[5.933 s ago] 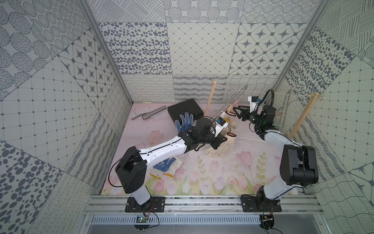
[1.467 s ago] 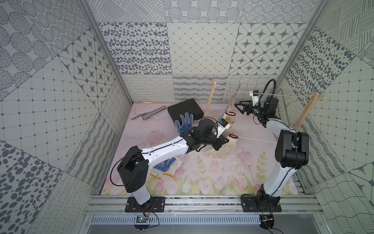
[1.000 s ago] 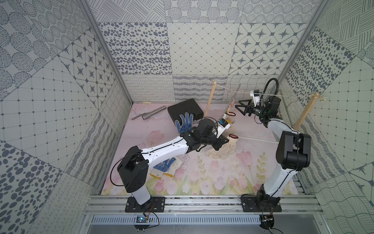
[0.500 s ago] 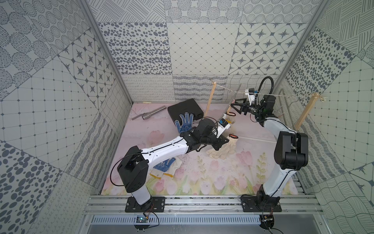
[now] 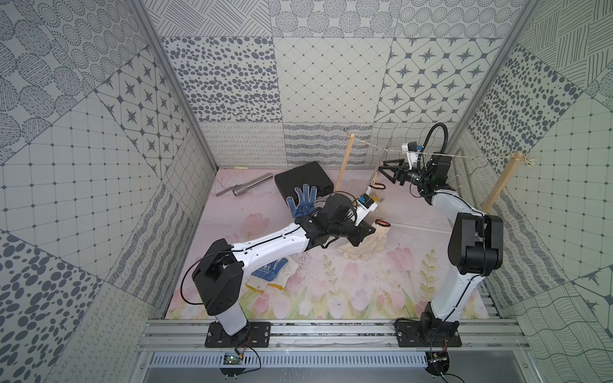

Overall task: Clip the gloves onto a hanger to dry
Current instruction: Open the clamp at the hanger.

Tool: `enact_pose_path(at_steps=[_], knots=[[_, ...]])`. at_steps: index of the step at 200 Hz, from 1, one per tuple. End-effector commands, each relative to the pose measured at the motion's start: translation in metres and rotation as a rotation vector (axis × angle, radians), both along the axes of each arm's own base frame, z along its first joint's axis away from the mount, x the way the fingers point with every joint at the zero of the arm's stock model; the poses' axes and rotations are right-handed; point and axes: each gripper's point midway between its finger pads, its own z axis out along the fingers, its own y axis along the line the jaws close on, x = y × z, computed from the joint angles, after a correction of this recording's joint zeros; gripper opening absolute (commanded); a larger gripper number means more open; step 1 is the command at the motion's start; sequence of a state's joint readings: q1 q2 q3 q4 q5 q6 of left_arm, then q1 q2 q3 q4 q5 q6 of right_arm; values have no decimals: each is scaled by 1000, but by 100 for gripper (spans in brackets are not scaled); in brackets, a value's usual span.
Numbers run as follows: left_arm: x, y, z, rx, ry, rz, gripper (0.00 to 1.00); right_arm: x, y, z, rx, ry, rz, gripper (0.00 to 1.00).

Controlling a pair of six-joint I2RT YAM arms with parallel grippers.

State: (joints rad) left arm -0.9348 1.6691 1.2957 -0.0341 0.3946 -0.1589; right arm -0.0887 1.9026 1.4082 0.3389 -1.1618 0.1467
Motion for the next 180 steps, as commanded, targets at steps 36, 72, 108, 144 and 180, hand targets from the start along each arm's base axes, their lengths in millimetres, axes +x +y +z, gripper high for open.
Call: enact_pose_path(at_steps=[36, 72, 108, 144, 180], knots=[[-3, -4, 10, -26, -10, -20, 0, 0, 6, -1, -20, -51, 41, 67], [-2, -4, 11, -26, -10, -18, 0, 4, 10, -3, -20, -44, 43, 66], [-2, -4, 10, -25, -10, -19, 0, 8, 13, -3, -20, -46, 43, 63], [-3, -6, 9, -25, -4, -22, 0, 11, 13, -1, -12, -53, 43, 57], [-2, -7, 7, -24, 2, -21, 0, 10, 14, 4, -2, -61, 43, 49]])
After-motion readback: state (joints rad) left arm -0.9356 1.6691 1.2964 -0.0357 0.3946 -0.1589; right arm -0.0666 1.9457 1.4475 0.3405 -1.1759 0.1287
